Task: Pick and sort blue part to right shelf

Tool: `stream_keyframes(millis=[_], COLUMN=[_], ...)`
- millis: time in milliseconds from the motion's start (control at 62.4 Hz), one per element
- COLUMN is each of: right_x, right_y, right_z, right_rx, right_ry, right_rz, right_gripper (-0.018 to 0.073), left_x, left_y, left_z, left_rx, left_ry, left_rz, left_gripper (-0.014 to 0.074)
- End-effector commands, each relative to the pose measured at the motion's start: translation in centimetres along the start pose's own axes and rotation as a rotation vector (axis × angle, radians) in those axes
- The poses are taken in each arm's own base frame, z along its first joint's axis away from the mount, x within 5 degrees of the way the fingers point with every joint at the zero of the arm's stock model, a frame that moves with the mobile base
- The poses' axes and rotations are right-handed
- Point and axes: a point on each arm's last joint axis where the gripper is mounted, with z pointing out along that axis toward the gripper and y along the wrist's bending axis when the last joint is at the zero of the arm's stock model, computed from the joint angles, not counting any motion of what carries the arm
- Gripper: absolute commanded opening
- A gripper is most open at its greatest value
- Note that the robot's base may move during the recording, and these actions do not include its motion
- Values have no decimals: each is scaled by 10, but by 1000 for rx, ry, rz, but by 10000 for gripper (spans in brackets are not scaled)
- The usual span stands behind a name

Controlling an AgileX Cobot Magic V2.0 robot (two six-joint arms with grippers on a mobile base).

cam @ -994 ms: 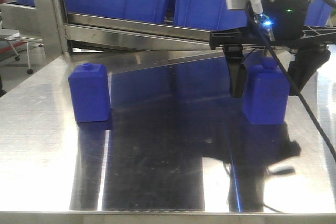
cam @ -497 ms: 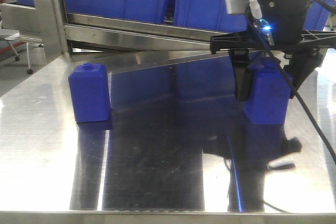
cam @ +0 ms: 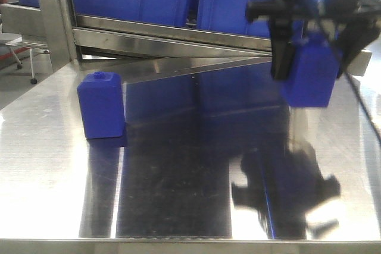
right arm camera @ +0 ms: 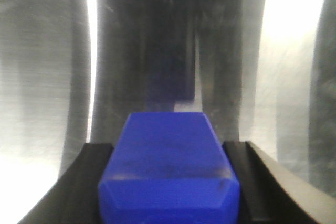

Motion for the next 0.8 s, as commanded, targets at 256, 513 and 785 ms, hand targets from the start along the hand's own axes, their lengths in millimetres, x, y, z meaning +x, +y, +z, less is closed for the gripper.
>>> stream_keyframes(millis=[256,513,785], right_x=[24,59,107], right_y=[-49,-103,-125], right_z=[-57,-65,-91], right_rx=[-92,-3,51], right_ry=[-430,-665,-991], right_rz=[-209,-153,-88], right_gripper=[443,445,445], left_x=[-2,-2,-2], left_y=[0,0,0], left_z=[-2,-2,-2], left_rx=[-3,-3,-3], left_ry=[-85,-85,-85], left_rz=[-8,-8,-8], left_gripper=[123,123,123])
